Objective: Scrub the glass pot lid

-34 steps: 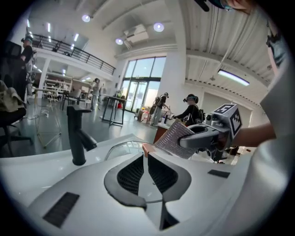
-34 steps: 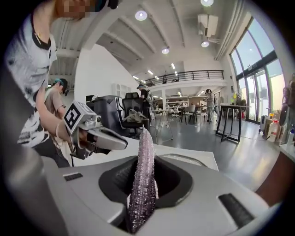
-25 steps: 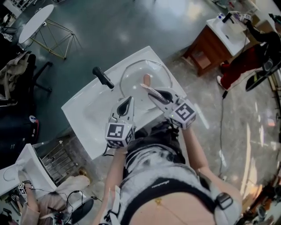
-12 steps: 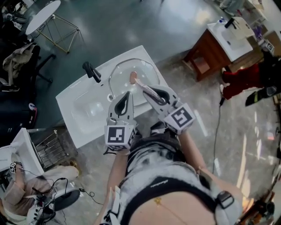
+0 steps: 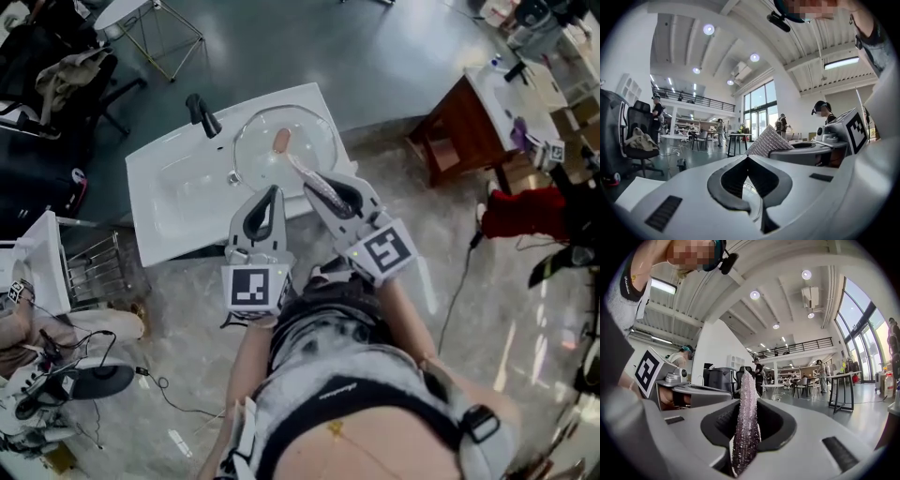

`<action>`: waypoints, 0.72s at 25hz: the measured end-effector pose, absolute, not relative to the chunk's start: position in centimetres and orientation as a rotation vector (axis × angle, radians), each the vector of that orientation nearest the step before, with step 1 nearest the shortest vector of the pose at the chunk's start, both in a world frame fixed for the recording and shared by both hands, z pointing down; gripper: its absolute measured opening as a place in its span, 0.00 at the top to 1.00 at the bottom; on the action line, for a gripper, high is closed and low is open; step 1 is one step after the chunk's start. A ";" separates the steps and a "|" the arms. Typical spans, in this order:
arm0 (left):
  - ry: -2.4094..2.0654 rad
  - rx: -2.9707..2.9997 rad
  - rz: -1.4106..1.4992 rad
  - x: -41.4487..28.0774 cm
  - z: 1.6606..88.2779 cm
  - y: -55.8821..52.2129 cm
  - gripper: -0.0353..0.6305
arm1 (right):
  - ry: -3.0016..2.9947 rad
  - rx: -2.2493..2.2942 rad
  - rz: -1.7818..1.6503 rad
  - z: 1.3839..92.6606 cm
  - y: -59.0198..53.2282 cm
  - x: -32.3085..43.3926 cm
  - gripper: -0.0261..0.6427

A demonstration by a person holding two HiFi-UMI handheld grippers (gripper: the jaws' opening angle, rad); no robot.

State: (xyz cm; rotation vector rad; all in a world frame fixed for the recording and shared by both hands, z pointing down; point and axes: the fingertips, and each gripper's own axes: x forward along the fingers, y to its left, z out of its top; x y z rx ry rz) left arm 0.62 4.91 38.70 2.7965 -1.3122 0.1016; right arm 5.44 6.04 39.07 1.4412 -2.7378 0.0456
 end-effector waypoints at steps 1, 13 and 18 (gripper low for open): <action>-1.322 2.792 0.097 0.7 38.5 5.4 0.96 | -2.749 1.430 0.050 39.0 6.5 5.4 0.84; -1.388 2.755 0.103 -1.8 37.1 7.9 0.96 | -2.802 1.400 0.024 37.4 8.6 2.9 0.84; -1.396 2.755 0.084 -3.4 36.8 8.5 0.96 | -2.802 1.397 0.003 36.7 9.5 1.1 0.84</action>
